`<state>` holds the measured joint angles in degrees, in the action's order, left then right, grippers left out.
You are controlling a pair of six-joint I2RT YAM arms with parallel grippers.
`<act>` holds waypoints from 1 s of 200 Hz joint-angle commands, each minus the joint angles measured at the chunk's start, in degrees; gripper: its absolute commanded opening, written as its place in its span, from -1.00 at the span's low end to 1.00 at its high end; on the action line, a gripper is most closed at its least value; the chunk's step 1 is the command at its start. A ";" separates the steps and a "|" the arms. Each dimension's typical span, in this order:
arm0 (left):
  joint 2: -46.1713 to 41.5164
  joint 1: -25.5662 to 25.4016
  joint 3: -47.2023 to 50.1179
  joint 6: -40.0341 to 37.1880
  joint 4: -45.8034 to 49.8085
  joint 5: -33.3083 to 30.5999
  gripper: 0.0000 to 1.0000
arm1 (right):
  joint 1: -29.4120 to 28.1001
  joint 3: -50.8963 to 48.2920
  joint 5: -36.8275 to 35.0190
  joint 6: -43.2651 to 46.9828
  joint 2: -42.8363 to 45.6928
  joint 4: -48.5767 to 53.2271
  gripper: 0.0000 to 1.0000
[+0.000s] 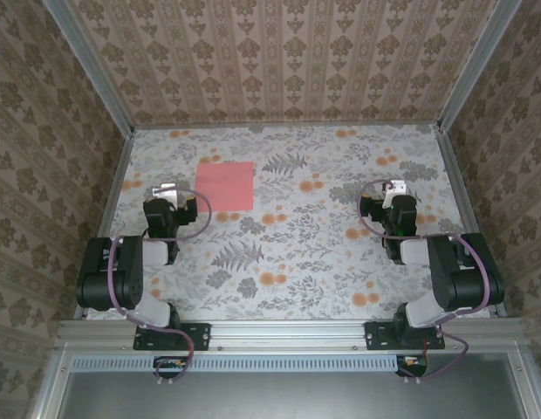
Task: Fold a paper plane with a square sheet of paper (fold left side to right side)
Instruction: Move the square sheet of paper to the center of the table.
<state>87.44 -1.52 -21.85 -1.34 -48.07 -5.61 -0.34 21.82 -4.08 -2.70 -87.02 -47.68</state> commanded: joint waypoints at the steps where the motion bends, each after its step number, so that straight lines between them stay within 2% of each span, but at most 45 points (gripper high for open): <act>1: 0.71 -0.24 -1.09 -1.12 -1.50 0.96 1.00 | -0.37 1.34 -0.58 0.24 -0.60 -1.71 1.00; 70: 0.37 -0.24 -0.75 -1.75 -1.93 2.26 1.00 | -0.39 1.38 -0.49 0.28 -0.60 -1.65 0.99; 95: -3.60 -1.06 -0.48 -2.47 0.65 0.69 1.00 | -0.37 1.14 -0.24 0.37 -0.43 -1.97 1.00; 118: -10.09 -1.27 -1.91 -1.91 9.23 -1.49 1.00 | -0.45 2.00 1.87 1.38 1.66 1.33 1.00; 157: -17.84 -1.81 -6.22 0.37 21.21 -3.84 1.00 | -0.54 4.19 1.46 1.26 12.79 13.00 1.00; 177: -18.33 -1.73 -11.12 4.49 29.68 -3.35 1.00 | -0.54 5.19 0.56 -1.21 18.51 18.06 1.00; 200: -14.41 -1.83 -21.02 9.19 45.57 -1.32 1.00 | -0.84 9.67 1.46 -6.22 23.78 29.74 0.99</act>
<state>70.22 -3.03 -33.74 1.30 -21.63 -7.99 -0.64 26.24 -3.36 -3.31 -68.27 -31.57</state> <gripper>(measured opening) 0.992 0.999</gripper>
